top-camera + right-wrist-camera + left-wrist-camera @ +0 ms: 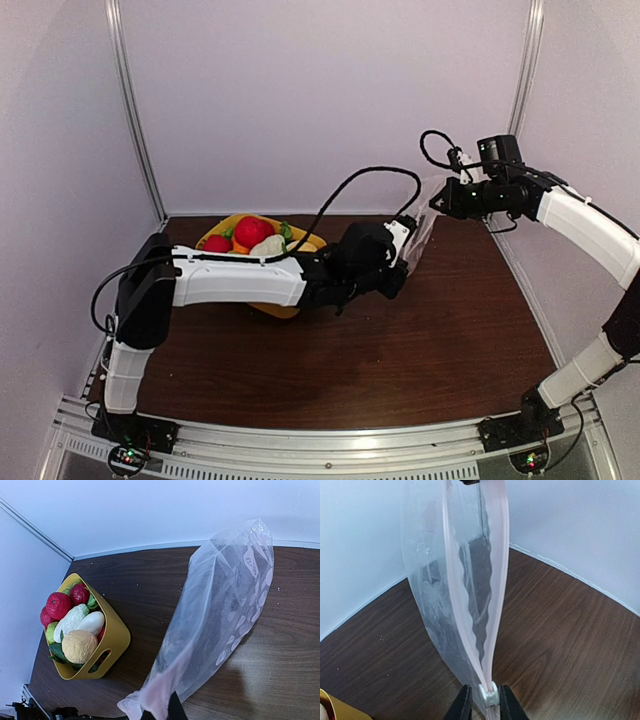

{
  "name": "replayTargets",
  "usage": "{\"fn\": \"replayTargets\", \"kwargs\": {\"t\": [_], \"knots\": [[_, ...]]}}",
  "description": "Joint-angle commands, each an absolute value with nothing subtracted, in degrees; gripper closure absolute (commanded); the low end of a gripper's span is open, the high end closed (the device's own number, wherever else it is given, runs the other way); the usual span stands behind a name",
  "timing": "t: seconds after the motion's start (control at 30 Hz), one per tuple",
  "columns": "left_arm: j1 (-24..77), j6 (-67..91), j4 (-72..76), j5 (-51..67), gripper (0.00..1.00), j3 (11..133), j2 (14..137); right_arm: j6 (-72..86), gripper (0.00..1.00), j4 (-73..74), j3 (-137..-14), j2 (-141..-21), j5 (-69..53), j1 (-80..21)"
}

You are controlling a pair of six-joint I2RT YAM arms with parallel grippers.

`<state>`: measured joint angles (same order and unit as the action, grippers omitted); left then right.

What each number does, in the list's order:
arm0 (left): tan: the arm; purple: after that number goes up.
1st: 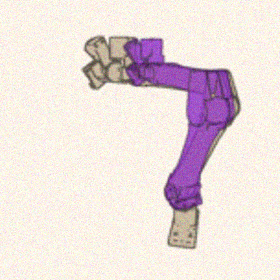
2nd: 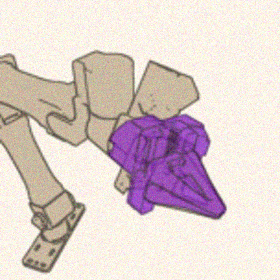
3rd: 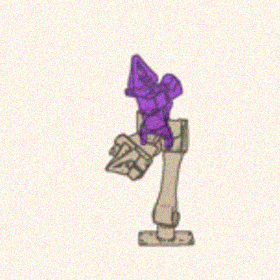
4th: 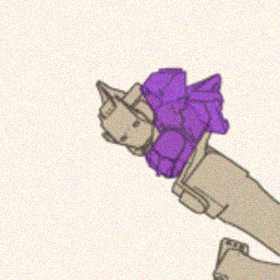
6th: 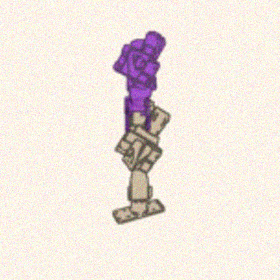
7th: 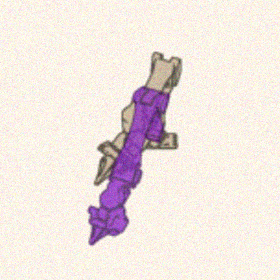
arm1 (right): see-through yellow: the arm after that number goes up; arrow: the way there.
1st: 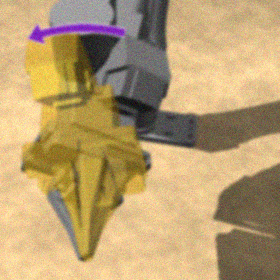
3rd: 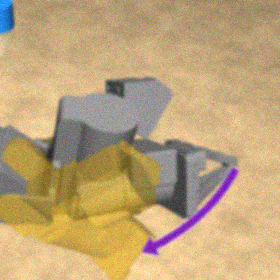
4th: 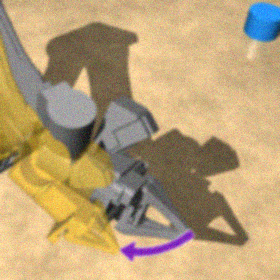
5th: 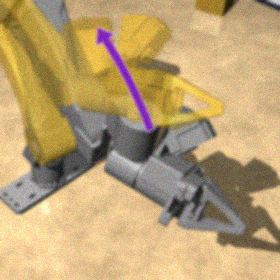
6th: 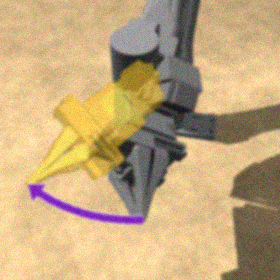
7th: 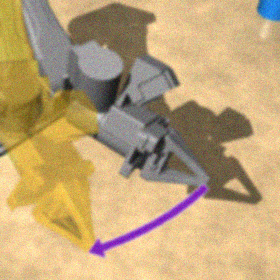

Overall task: Place the food in the zip-top bag and seal the zipper
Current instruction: Unzip the zipper of the food storage bag.

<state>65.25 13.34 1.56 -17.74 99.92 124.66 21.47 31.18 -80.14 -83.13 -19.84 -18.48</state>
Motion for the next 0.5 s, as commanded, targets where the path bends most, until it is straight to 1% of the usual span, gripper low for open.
{"fn": "replayTargets", "kwargs": {"t": [0.0, 0.17, 0.3, 0.37, 0.47], "knots": [[64.5, 14.2, 2.6, -16.4, 0.82, 101.6, 125.7, 22.4, 1.00, 30.0, -79.0, -81.5, -20.8, -17.9], [64.2, 14.5, 2.4, -15.9, 0.92, 101.9, 126.0, 22.5, 1.00, 29.8, -78.8, -81.3, -21.0, -17.8], [64.2, 15.0, 2.0, -16.0, 0.95, 101.6, 126.2, 22.6, 1.00, 29.5, -78.7, -81.0, -21.2, -17.4], [64.2, 15.0, 1.7, -16.0, 0.99, 101.3, 126.3, 22.9, 1.00, 29.3, -78.4, -80.7, -21.6, -17.0], [64.2, 15.1, 1.6, -16.0, 1.00, 100.7, 126.3, 23.5, 1.00, 28.5, -77.9, -80.4, -22.3, -16.2]]}}
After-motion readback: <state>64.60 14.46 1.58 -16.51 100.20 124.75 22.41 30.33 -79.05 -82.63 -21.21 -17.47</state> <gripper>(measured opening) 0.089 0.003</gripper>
